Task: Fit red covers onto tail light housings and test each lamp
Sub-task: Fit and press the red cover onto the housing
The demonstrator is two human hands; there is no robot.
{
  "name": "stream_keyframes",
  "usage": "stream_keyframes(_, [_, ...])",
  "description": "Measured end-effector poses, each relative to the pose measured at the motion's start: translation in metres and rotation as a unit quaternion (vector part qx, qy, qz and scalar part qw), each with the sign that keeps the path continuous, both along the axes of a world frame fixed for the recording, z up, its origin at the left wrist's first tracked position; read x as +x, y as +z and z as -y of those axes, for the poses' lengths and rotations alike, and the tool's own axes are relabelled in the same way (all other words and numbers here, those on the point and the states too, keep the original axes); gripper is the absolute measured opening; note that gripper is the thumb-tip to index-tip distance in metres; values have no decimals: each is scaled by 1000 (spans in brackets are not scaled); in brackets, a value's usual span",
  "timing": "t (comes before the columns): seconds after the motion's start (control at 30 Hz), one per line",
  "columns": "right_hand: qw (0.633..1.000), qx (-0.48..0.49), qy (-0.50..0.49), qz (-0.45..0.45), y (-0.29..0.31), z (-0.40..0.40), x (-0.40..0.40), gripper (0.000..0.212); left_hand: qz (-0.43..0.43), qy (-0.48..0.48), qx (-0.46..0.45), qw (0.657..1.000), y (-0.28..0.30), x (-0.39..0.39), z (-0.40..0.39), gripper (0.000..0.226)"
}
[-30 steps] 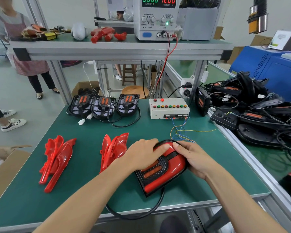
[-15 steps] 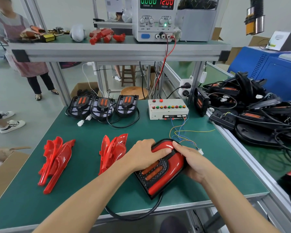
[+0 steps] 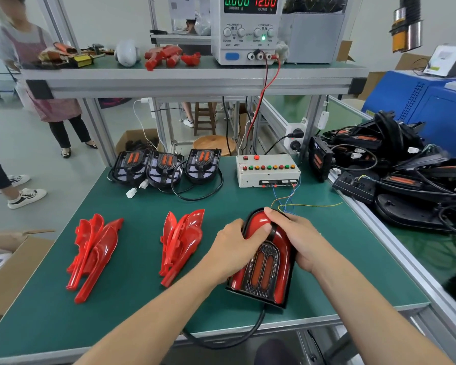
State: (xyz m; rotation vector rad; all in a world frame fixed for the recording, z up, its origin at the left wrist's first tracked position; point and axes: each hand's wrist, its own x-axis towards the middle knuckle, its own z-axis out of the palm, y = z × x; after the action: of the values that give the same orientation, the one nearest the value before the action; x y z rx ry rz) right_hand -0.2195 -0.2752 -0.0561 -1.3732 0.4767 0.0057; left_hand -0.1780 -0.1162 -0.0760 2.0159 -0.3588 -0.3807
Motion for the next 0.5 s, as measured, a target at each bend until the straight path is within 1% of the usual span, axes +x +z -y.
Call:
stream_keyframes(0.1, [999, -26, 38, -3, 4, 3, 1, 39, -104, -34, -77, 991, 5, 3, -1, 65])
stream_keyframes(0.13, [999, -31, 42, -3, 5, 4, 1, 37, -106, -34, -83, 990, 5, 4, 0, 63])
stream_keyframes(0.2, [998, -35, 51, 1, 7, 5, 3, 33, -84, -34, -91, 992, 2, 4, 1, 51])
stream_keyframes(0.23, [998, -39, 57, 3, 8, 5, 4, 32, -90, -34, -107, 990, 2, 4, 1, 50])
stream_keyframes(0.3, [997, -45, 70, 5, 8, 5, 5, 32, -121, -38, -123, 984, 5, 8, -1, 56])
stream_keyframes(0.37, [996, -45, 81, 8, 9, 6, 7, 30, -135, -56, -112, 983, 10, 12, -1, 60])
stream_keyframes(0.5, [996, -35, 84, 4, 10, 3, 10, 25, -132, -52, -113, 984, 9, 12, -2, 57])
